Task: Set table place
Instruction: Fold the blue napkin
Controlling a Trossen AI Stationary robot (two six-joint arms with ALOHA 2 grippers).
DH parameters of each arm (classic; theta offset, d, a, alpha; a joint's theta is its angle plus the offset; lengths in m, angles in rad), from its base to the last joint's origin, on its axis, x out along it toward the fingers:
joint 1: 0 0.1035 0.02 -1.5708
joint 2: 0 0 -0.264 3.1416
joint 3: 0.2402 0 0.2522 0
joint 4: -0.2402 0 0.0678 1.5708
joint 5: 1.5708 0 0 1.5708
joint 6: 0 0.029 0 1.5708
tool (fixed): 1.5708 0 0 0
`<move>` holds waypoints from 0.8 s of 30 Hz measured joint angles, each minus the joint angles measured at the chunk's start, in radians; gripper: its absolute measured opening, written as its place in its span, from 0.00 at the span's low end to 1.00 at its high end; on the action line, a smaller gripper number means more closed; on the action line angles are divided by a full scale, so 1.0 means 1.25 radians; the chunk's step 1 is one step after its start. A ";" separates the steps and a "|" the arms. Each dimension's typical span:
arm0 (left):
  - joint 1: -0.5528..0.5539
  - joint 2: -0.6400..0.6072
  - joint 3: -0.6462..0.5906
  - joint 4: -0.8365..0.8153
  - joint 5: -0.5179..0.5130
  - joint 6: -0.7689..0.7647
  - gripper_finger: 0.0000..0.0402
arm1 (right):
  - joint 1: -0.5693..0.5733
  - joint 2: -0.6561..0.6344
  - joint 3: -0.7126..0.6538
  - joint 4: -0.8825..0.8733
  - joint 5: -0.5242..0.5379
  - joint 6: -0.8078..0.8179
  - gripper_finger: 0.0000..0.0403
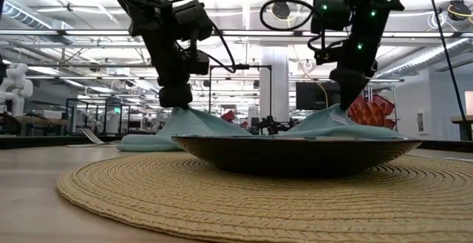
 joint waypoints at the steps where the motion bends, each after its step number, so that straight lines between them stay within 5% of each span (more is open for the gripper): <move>1: 0.005 0.000 0.000 0.001 0.003 0.001 0.00 | -0.006 0.000 -0.003 0.003 0.000 -0.003 0.00; 12: 0.035 0.000 0.000 0.060 0.087 0.004 0.00 | -0.073 0.000 -0.008 0.014 -0.043 -0.030 0.00; 24: 0.036 0.000 0.000 0.044 0.089 0.007 0.00 | -0.082 0.000 -0.014 0.006 -0.050 -0.012 0.02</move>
